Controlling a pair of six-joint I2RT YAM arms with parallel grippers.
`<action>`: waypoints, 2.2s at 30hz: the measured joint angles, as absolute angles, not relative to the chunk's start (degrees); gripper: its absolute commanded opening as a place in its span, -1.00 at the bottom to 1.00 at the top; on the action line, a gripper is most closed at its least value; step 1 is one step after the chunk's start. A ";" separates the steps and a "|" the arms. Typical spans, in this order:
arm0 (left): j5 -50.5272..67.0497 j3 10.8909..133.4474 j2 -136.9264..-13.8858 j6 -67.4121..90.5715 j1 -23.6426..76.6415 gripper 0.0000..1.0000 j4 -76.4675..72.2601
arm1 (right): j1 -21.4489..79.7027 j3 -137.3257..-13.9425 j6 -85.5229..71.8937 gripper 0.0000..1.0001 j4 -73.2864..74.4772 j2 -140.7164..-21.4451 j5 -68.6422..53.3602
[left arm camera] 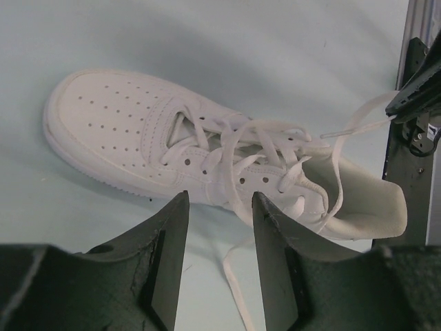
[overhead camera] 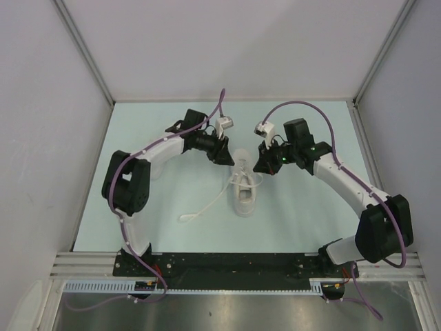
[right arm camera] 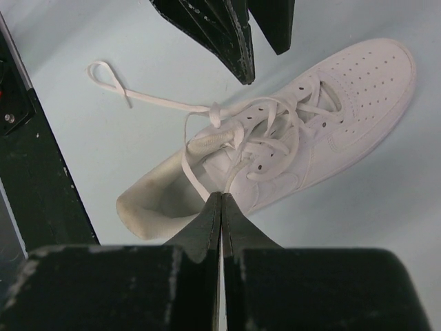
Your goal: Tie the shoes
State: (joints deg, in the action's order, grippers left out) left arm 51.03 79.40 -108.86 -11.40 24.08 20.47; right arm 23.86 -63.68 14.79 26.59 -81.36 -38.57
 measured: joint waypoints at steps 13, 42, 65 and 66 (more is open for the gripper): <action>52.34 79.53 -113.25 -10.90 25.39 -0.34 20.29 | 23.88 -64.31 16.84 -1.00 28.32 -82.13 -40.10; 57.23 80.49 -107.50 -6.46 25.58 -1.00 17.04 | 26.35 -64.42 18.65 -1.00 20.51 -91.07 -38.46; 55.77 78.70 -104.86 -10.66 28.97 -0.98 23.16 | 28.29 -45.74 14.52 -1.00 -10.87 -84.82 -32.32; 55.57 78.63 -104.86 -11.03 29.12 -0.94 23.55 | 28.40 -45.06 14.35 -1.00 -11.97 -84.58 -32.03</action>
State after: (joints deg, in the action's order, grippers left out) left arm 55.57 78.63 -104.86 -11.03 29.12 23.55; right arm 28.40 -45.06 14.35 -11.97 -84.58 -32.03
